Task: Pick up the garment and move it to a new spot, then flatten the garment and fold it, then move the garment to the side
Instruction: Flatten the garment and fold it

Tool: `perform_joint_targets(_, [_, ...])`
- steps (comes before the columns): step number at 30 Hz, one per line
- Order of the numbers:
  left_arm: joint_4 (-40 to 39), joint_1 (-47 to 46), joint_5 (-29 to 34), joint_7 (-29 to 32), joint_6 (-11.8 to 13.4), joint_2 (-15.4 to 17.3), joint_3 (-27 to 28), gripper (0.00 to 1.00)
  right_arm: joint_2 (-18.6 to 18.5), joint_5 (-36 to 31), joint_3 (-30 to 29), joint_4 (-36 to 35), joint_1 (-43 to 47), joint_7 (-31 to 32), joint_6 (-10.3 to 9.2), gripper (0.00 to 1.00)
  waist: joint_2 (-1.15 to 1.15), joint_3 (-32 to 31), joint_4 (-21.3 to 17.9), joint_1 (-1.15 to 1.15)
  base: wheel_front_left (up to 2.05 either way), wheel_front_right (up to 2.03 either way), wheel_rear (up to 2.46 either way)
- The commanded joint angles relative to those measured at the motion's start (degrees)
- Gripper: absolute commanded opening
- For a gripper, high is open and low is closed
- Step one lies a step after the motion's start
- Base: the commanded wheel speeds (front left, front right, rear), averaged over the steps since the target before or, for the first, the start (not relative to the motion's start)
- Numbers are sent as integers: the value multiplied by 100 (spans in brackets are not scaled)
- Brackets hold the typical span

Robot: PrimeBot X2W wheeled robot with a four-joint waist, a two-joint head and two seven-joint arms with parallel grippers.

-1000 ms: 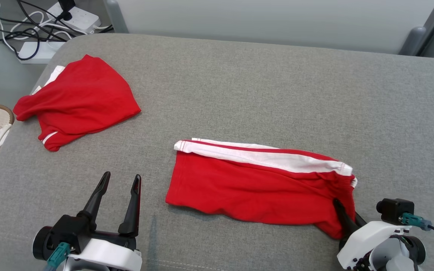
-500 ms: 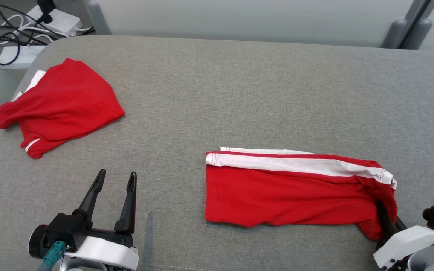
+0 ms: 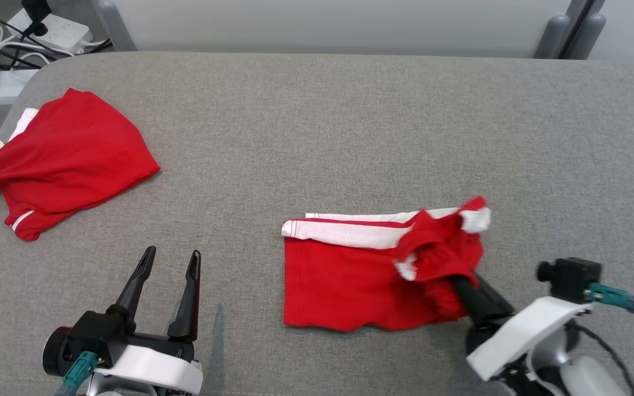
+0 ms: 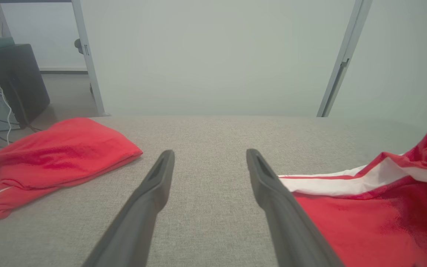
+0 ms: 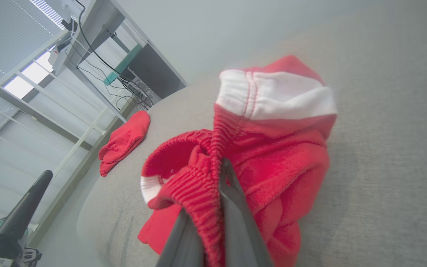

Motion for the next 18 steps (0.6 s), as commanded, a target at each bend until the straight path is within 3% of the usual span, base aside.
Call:
perform_joint_targets(1, [-131, -282, 64, -34, -62, 63, 219, 100, 127, -14, 215, -403, -45, 189, 25, 0, 0, 23, 1, 0, 0, 0, 0])
perform_joint_targets(7, [-90, -395, 118, -34, -137, 18, 179, 100, 687, -268, 714, -467, -485, 543, 25, 0, 0, 130, 118, 0, 0, 0, 0])
perform_joint_targets(12, [-37, -507, 169, -34, -195, -38, 91, 100, 840, -399, 770, 178, -924, 192, 25, 0, 0, 205, 297, 0, 0, 0, 0])
perform_joint_targets(18, [35, -621, 216, -34, -248, -104, -5, 100, 848, 105, 1376, 1047, -1365, -327, 25, 0, 0, 265, 455, 0, 0, 0, 0])
